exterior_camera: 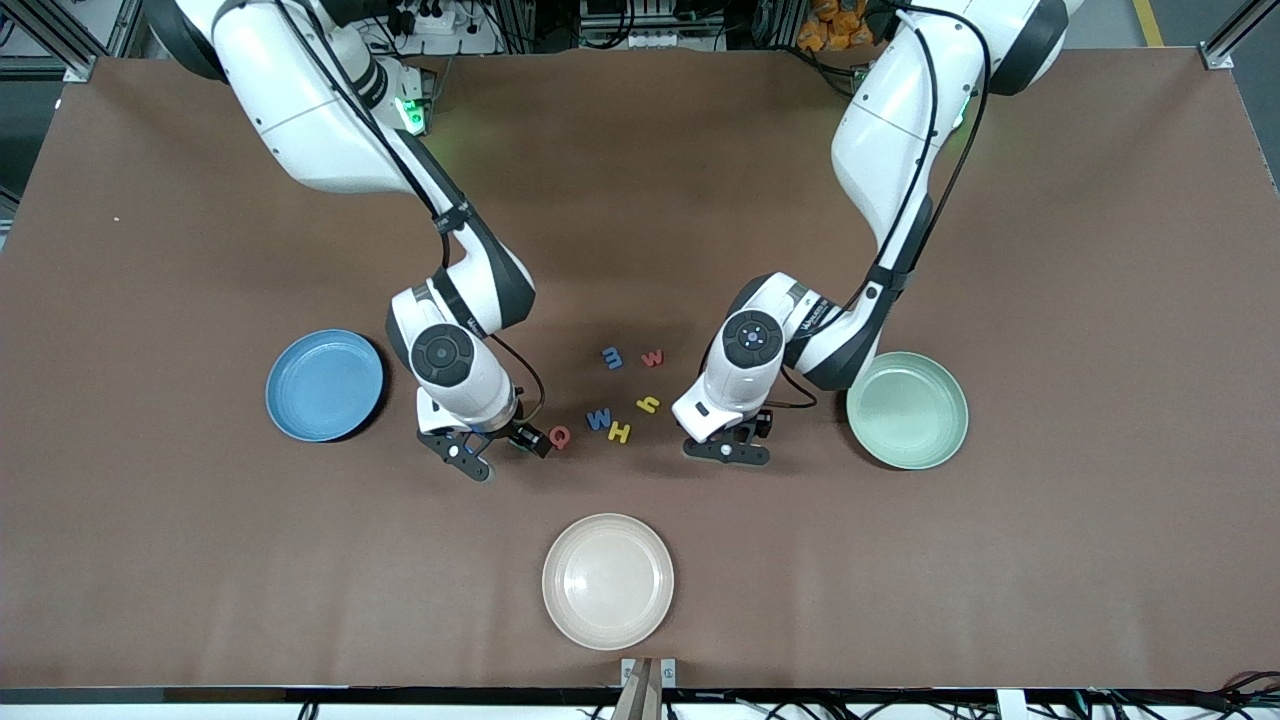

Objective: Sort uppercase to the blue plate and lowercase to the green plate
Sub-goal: 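Grasp the blue 'a' with the left gripper while the right gripper grasps the teal 'R'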

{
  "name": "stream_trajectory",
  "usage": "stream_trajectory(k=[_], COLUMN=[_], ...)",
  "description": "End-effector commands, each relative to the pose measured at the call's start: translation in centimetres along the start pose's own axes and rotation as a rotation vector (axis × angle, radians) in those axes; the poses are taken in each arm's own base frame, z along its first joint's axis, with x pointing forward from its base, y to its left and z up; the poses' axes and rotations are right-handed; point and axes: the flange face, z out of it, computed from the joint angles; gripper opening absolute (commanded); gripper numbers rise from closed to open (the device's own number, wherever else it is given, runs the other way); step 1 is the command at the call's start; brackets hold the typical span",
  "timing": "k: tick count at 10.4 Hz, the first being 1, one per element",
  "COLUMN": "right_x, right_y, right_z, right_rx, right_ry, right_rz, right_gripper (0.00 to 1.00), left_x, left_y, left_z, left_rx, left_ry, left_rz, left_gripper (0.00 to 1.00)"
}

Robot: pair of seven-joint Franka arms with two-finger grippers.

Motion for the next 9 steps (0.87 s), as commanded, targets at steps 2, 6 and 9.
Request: stream_trajectory(k=[2, 6, 9], right_x=[0.0, -0.5, -0.6], right_y=[-0.8, -0.9, -0.8], right_z=[0.7, 2.0, 2.7], right_rx=[-0.003, -0.013, -0.027], right_ry=[0.023, 0.038, 0.051], right_rz=[0.003, -0.008, -0.028], right_gripper=[0.91, 0.85, 0.78], left_x=[-1.1, -0.4, 2.8], left_y=[0.1, -0.8, -5.5], left_z=[0.5, -0.7, -4.5], left_rx=[0.059, 0.060, 0.080], left_ry=[-0.051, -0.047, -0.008], left_rz=[-0.040, -0.058, -0.164], left_gripper=[0.00, 0.00, 0.00])
